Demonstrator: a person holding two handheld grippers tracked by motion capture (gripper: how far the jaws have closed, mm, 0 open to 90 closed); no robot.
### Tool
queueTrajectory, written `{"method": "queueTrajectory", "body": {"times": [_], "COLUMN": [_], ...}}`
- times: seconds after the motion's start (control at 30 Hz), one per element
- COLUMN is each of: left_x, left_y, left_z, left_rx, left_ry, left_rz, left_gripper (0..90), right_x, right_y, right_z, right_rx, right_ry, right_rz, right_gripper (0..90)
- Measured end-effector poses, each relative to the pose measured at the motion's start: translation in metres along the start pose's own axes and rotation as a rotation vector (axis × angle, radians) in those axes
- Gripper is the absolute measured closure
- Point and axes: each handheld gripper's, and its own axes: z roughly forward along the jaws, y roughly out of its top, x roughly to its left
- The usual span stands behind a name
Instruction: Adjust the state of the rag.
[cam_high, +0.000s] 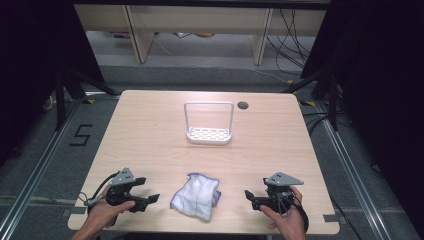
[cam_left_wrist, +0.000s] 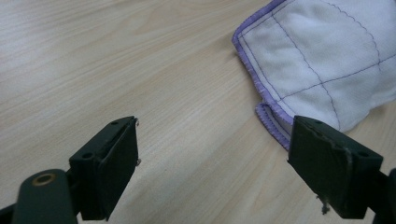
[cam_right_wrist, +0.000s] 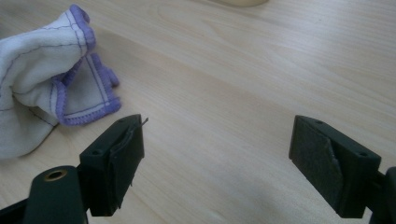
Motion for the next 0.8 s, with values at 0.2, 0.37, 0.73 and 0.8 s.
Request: {"method": "queueTrajectory", "body": {"times": [0.2,0.37,0.73,0.8], "left_x": [0.0,0.0,0.001,0.001], "left_y": [0.0,0.0,0.001,0.001], "left_z": [0.0,0.0,-0.001,-0.001], "left_rx": [0.001,-0.002,-0.009,-0.01], "left_ry": [0.0,0.002,0.003,0.0], "left_rz": [-0.001,-0.002,-0.023,-0.024], "left_gripper": [15.3,15.3,15.2,15.2], "right_x": [0.006,0.009,0.03,0.035], "right_y": [0.003,0.006,0.032,0.037], "right_z": [-0.001,0.001,0.0,0.002], "right_rx": [0.006,-0.007,-0.003,0.005], "right_ry": [0.024,0.043,0.091,0.107], "right_rz": [0.022,0.001,-0.033,-0.024], "right_gripper": [20.5,20.5,22.2,22.8]}}
